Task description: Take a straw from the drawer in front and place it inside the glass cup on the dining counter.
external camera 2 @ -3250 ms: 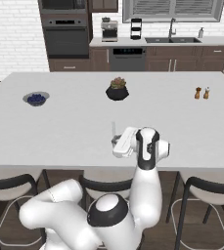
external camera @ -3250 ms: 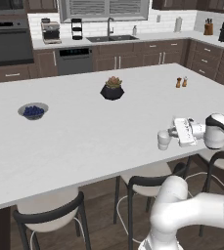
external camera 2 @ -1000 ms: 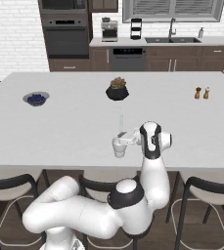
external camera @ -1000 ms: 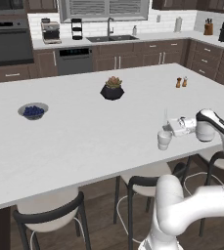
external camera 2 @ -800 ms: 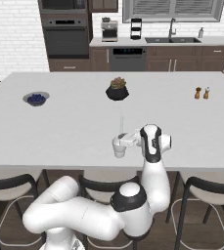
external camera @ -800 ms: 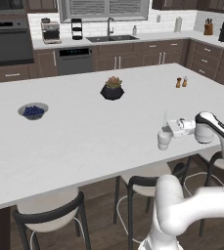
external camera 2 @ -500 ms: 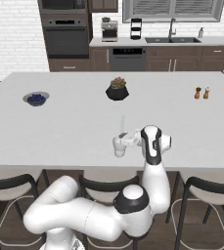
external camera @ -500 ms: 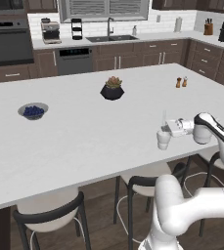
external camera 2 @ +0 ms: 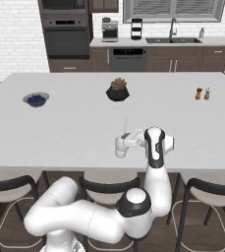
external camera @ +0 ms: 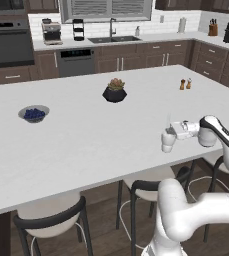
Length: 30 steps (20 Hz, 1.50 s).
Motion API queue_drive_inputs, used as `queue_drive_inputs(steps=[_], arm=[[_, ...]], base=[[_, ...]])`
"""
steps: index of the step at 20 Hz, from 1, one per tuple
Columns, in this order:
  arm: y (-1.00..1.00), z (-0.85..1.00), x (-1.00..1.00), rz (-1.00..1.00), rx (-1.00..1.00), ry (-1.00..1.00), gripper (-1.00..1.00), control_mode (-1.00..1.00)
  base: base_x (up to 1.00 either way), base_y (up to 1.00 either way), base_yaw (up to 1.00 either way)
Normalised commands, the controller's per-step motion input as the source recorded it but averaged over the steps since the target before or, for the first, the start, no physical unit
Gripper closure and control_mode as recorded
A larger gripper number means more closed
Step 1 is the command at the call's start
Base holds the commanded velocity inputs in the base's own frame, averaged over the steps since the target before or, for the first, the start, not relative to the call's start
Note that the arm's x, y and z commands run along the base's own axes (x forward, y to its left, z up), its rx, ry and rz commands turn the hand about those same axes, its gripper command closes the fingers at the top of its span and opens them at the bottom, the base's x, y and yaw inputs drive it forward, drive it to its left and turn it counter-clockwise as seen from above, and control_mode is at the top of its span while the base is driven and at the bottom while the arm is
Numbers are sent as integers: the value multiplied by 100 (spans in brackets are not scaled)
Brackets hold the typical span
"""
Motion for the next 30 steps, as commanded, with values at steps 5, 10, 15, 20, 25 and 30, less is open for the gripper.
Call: queue_drive_inputs(steps=[5,10,15,20,25,30], arm=[[0,0,-19,0,0,-5,-100,-100],[0,8,-34,0,0,-6,-100,-100],[4,55,-37,0,0,-8,-100,-100],[9,83,-20,-1,0,-3,-100,-100],[20,92,-41,-11,-1,0,-100,-100],[13,100,-56,-20,-6,0,-100,-100]], base=[[0,0,0],[0,0,0],[0,0,0],[0,0,0],[0,0,0],[0,0,0]])
